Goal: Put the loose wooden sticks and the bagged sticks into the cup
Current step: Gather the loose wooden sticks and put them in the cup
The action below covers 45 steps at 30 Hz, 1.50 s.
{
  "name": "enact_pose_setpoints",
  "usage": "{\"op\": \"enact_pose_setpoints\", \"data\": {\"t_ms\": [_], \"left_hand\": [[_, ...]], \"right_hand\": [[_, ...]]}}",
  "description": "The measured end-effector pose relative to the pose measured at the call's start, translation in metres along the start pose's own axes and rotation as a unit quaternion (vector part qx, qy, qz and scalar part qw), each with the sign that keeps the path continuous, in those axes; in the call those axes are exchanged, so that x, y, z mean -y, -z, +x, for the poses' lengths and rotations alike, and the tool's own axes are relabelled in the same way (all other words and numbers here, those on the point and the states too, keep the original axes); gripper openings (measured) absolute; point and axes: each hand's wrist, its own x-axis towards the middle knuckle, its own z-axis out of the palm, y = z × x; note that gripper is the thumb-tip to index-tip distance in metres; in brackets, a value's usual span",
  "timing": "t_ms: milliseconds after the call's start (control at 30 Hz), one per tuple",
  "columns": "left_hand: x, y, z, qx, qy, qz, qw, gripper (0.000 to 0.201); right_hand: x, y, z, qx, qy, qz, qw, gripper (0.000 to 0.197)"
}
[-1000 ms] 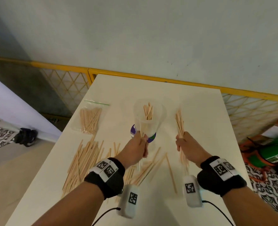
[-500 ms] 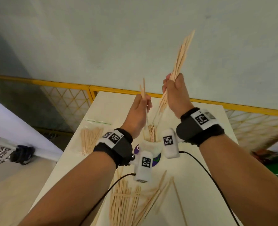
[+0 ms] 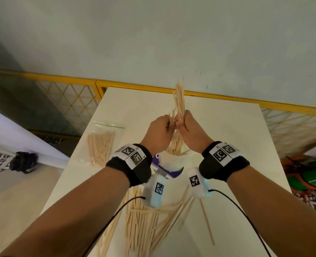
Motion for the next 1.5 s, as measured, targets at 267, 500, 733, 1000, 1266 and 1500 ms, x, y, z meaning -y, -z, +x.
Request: {"op": "enact_pose_setpoints", "data": {"t_ms": [267,500,733,1000,1266,1500], "left_hand": [[-0.002,0.000,-0.005,-0.055,0.001,-0.006,0.998,0.006],[-0.014,0.005,-0.006,-0.011,0.023,-0.001,1.000,0.017],[-0.012,0.012,-0.004,0.001,0.055,0.024,0.998,0.012],[-0.019,0.011,-0.006,0.029,0.064,0.064,0.996,0.005],[-0.026,0.038,-0.008,0.054,0.065,0.118,0.989,0.027],[-0.002,0.045,-0.073,-0.042,0.042,0.048,0.997,0.024]], "right_hand": [[-0.003,0.015,-0.015,0.023,-0.014,-0.054,0.998,0.012],[-0.006,-0.006,-0.026,0.025,-0.015,-0.355,0.934,0.039],[0.000,0.013,-0.022,0.076,-0.035,-0.305,0.949,0.048],[-0.001,0.010,-0.026,0.039,-0.079,-0.216,0.972,0.023],[0.014,0.032,-0.036,0.014,-0.098,-0.150,0.984,0.065],[-0.014,0.029,-0.126,-0.105,-0.160,-0.092,0.977,0.017]]}}
